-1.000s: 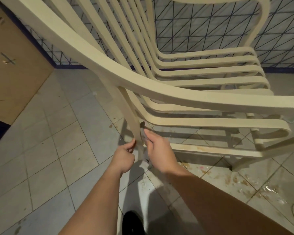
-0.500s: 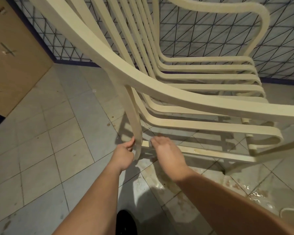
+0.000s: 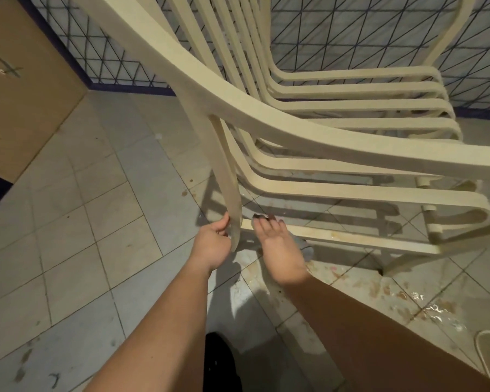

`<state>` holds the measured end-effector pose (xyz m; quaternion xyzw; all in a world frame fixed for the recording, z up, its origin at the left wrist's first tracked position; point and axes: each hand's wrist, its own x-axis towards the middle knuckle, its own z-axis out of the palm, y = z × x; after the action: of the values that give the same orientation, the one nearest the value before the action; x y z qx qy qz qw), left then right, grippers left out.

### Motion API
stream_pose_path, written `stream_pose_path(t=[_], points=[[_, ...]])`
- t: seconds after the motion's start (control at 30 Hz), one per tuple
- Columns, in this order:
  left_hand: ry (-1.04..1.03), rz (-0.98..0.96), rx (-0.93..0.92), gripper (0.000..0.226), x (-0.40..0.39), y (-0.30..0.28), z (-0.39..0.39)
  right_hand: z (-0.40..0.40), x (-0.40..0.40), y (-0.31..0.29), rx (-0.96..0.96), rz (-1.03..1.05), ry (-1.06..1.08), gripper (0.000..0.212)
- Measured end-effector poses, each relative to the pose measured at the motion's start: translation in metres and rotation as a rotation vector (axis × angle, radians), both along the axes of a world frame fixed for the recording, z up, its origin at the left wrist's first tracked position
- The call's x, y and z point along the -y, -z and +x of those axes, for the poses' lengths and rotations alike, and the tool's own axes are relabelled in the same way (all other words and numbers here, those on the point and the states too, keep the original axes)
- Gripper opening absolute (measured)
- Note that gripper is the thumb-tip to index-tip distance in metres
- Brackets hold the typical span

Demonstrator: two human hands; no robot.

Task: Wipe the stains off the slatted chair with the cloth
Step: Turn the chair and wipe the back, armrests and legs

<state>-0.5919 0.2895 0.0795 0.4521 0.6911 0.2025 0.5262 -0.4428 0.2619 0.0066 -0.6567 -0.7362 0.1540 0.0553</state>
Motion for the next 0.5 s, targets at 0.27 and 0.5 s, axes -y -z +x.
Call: stream_pose_path(t=[0.27,0.5], points=[[-0.013,0.056,-0.113,0.053,-0.002,0.01,0.002,0.036,0.031,-0.008,-0.209,0.101,-0.023,0.073],[0.0,0.015,-0.077,0.063,-0.003,0.017,0.0,-0.004,-0.022,-0.009,-0.2,-0.064,0.078,0.058]])
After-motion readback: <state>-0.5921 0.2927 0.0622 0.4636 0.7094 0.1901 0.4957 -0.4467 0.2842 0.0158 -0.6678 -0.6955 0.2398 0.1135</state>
